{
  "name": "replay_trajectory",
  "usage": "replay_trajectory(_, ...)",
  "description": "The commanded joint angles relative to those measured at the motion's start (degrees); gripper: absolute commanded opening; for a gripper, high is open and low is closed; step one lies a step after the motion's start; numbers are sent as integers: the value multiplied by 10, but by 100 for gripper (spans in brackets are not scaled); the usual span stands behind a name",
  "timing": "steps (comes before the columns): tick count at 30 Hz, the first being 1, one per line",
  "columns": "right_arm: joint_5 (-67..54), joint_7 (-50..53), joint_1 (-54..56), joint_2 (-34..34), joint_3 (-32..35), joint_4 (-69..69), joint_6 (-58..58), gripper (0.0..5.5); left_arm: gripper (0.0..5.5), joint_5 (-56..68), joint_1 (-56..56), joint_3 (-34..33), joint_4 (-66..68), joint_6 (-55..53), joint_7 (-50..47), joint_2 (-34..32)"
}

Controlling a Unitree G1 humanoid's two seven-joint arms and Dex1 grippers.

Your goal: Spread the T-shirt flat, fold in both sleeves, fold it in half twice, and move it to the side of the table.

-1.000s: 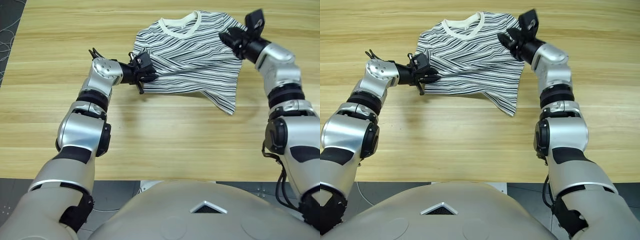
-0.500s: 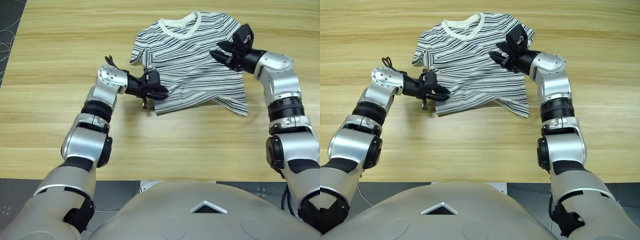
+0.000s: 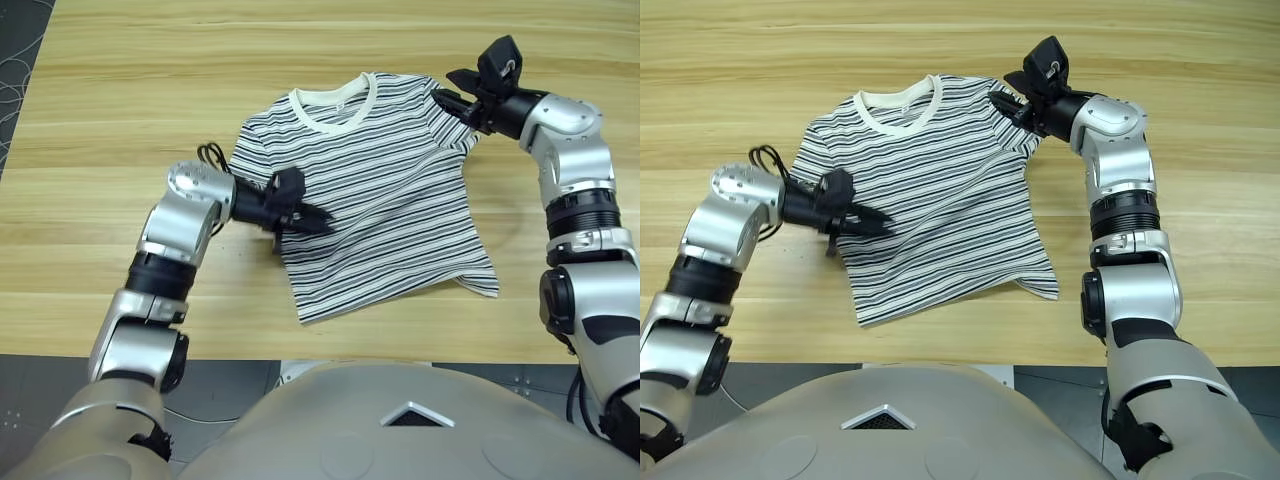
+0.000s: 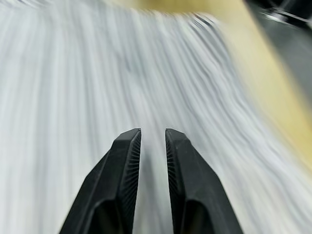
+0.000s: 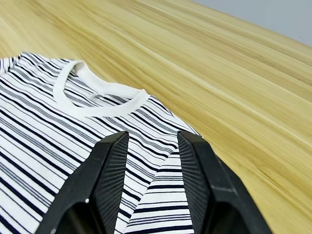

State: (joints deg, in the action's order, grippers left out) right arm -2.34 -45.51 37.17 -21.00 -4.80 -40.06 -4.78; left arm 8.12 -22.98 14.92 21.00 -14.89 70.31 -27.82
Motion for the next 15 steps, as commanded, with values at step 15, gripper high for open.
replay_trajectory(15,-97,122,32,12,144,-105,-72,183,93,160,-31,-236,-101,-7,-294,86)
